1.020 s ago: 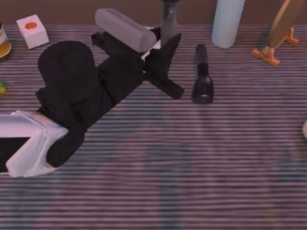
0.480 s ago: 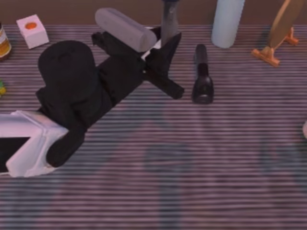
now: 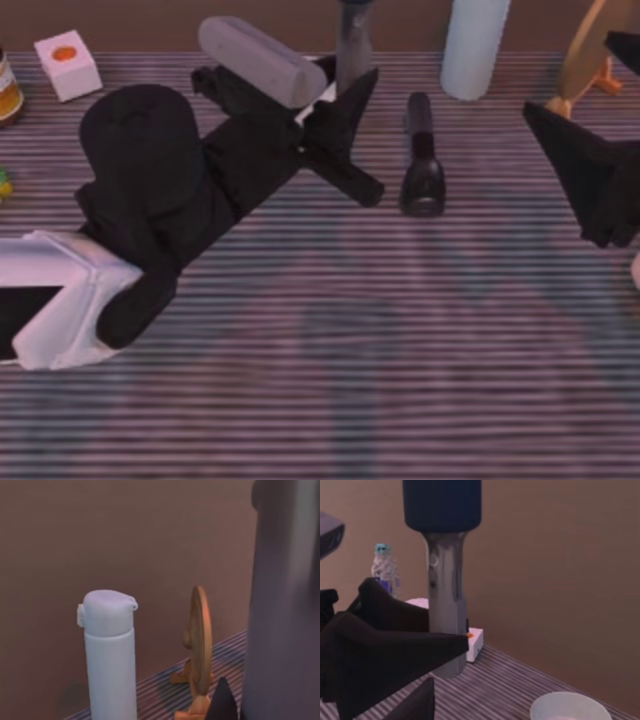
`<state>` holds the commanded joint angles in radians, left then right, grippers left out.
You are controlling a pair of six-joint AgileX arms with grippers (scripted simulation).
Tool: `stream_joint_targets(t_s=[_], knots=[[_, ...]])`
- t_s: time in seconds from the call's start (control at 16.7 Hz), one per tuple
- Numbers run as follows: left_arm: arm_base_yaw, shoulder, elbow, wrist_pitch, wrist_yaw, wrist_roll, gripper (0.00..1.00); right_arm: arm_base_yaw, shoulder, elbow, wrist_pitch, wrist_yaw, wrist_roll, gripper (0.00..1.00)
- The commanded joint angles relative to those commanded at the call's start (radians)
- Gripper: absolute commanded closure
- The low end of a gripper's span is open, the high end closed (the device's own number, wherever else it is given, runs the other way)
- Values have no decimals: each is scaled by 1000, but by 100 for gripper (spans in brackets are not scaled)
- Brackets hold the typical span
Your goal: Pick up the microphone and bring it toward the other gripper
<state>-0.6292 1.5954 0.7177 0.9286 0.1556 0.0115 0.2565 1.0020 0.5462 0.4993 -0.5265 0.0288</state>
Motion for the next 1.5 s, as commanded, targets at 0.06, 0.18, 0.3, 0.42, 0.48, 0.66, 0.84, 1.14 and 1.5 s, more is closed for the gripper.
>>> stream_joint_targets(t_s=[0.06, 0.18, 0.3, 0.42, 0.48, 0.66, 0.84, 1.14, 1.5], knots=[[0, 0, 0, 0, 0, 0, 100, 18, 76, 39, 36, -37, 3, 0], [0, 0, 0, 0, 0, 0, 100, 50, 204, 107, 98, -103, 7, 0], [0, 0, 0, 0, 0, 0, 100, 74, 298, 157, 143, -154, 10, 0], [0, 0, 0, 0, 0, 0, 100, 88, 352, 186, 170, -185, 12, 0], [0, 0, 0, 0, 0, 0, 100, 92, 365, 193, 176, -193, 12, 0], [0, 0, 0, 0, 0, 0, 100, 93, 368, 195, 177, -194, 12, 0], [0, 0, 0, 0, 0, 0, 100, 90, 368, 193, 175, -191, 12, 0], [0, 0, 0, 0, 0, 0, 100, 174, 513, 335, 178, -111, 8, 0], [0, 0, 0, 0, 0, 0, 100, 278, 677, 500, 171, -4, 2, 0]])
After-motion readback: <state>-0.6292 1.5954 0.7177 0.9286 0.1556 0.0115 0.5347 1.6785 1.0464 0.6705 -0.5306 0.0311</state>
